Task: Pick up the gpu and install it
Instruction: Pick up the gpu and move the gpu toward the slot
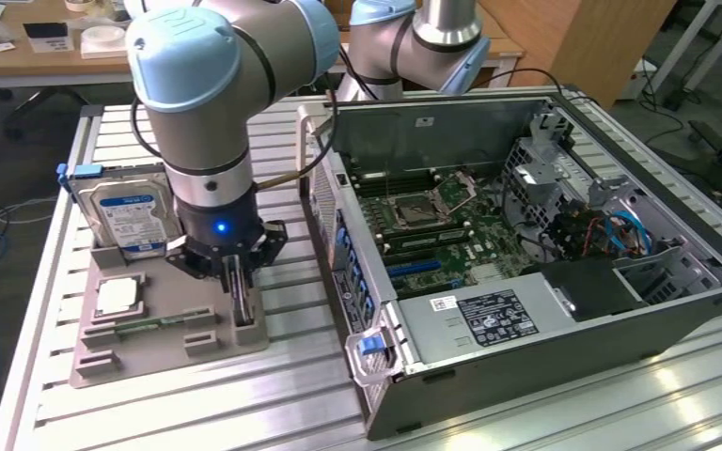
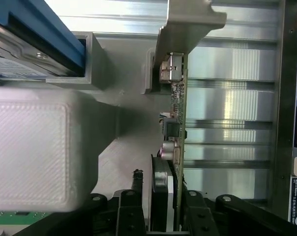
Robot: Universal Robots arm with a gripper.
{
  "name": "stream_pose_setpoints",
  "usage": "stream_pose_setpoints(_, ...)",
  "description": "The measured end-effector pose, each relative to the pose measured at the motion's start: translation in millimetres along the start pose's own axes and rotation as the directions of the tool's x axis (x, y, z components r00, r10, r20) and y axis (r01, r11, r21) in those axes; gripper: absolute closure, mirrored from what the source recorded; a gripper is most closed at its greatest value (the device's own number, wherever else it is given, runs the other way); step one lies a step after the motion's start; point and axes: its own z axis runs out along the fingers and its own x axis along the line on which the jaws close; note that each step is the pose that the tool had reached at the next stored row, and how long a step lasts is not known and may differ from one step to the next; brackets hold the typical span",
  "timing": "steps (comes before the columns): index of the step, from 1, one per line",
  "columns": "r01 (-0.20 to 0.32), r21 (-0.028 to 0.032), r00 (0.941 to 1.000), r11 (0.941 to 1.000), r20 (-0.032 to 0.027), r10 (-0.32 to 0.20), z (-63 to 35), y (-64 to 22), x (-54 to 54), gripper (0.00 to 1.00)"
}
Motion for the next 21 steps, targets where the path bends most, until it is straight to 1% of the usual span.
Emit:
stream_pose_setpoints(14,0.0,0.0001,1.0,1.0,-0.0001,0.0,0.0,0.5,-1.4,0.64)
stream_pose_setpoints(16,0.0,0.0002,1.0,1.0,0.0,0.0,0.0,0.5,-1.5,0.66)
stream_pose_setpoints(17,0.0,0.0001,1.0,1.0,-0.0001,0.0,0.0,0.5,-1.4,0.72)
stream_pose_setpoints(21,0.0,0.0001,1.0,1.0,-0.0001,0.0,0.0,0.5,-1.4,0.72)
